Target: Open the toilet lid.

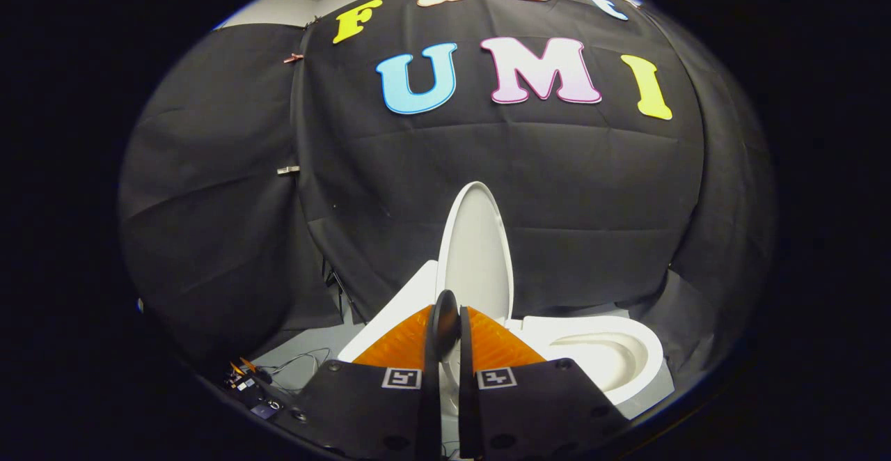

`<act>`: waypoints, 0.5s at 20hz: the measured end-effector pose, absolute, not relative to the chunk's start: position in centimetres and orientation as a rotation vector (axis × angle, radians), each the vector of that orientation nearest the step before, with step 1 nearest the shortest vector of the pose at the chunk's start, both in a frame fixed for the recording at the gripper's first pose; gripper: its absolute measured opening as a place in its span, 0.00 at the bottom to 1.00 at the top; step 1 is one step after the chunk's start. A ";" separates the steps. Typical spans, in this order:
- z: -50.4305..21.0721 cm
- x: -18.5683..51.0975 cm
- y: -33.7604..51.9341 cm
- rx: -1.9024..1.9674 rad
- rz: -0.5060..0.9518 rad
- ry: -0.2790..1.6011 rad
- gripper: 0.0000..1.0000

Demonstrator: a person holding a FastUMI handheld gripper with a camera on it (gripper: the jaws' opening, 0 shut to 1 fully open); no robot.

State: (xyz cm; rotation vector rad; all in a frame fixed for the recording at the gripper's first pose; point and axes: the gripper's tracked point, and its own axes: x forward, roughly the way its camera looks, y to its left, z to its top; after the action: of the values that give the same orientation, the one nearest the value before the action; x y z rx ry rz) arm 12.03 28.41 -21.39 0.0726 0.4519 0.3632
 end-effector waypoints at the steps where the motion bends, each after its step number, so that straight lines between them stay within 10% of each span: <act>1: -21.5 12.0 28.8 0.062 0.368 0.452 0.14; 10: -21.4 11.6 31.5 0.089 0.448 0.449 0.36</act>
State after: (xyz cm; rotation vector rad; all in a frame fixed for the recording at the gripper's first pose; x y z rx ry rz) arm 11.56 31.52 -21.39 0.0886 0.4489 0.4483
